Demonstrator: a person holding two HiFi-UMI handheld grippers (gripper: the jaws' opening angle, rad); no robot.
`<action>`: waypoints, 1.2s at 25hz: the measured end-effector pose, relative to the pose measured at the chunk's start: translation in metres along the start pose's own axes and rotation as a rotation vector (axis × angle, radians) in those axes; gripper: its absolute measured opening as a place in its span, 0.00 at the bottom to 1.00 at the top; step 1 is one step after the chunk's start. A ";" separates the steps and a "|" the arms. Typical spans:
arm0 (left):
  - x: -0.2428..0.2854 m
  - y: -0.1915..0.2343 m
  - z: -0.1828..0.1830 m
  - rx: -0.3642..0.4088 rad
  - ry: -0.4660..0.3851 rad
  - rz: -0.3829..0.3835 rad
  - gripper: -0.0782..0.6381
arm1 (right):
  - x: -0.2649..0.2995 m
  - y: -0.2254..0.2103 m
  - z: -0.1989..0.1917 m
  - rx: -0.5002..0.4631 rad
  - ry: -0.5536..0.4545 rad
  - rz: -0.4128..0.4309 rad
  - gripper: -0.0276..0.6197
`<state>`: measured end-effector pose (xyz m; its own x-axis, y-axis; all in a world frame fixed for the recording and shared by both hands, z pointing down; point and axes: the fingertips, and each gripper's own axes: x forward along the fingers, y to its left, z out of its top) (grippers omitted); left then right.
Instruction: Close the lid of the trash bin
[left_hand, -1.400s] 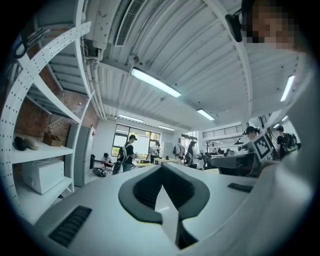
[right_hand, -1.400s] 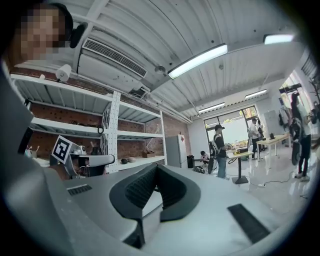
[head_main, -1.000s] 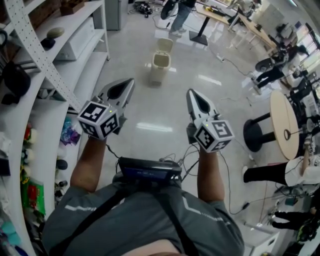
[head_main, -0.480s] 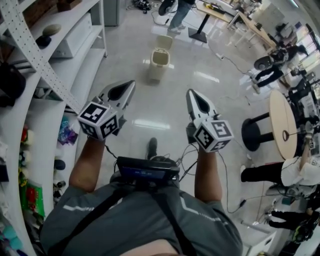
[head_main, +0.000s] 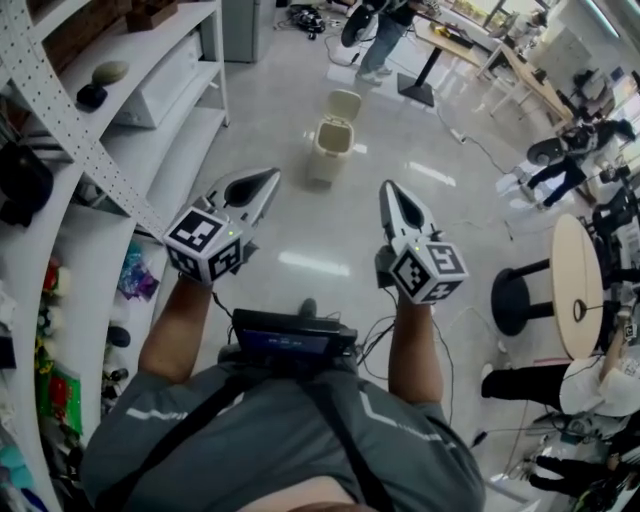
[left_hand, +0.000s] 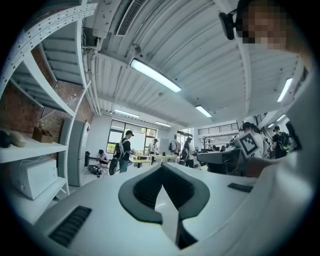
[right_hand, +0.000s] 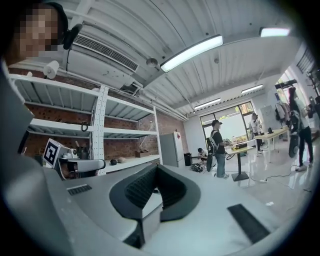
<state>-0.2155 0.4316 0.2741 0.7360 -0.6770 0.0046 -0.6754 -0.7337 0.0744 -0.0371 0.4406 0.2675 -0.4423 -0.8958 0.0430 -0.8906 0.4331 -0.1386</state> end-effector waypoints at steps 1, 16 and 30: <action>0.009 0.006 -0.001 -0.008 0.007 0.017 0.11 | 0.006 -0.008 0.001 0.003 0.002 0.005 0.06; 0.132 0.020 0.004 0.012 0.044 0.014 0.11 | 0.062 -0.111 0.009 -0.005 0.001 0.104 0.06; 0.193 0.045 0.012 0.016 0.033 0.032 0.11 | 0.098 -0.165 0.025 0.026 -0.006 0.108 0.06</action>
<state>-0.1047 0.2669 0.2661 0.7148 -0.6982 0.0401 -0.6992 -0.7125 0.0579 0.0688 0.2793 0.2703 -0.5345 -0.8449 0.0203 -0.8349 0.5242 -0.1681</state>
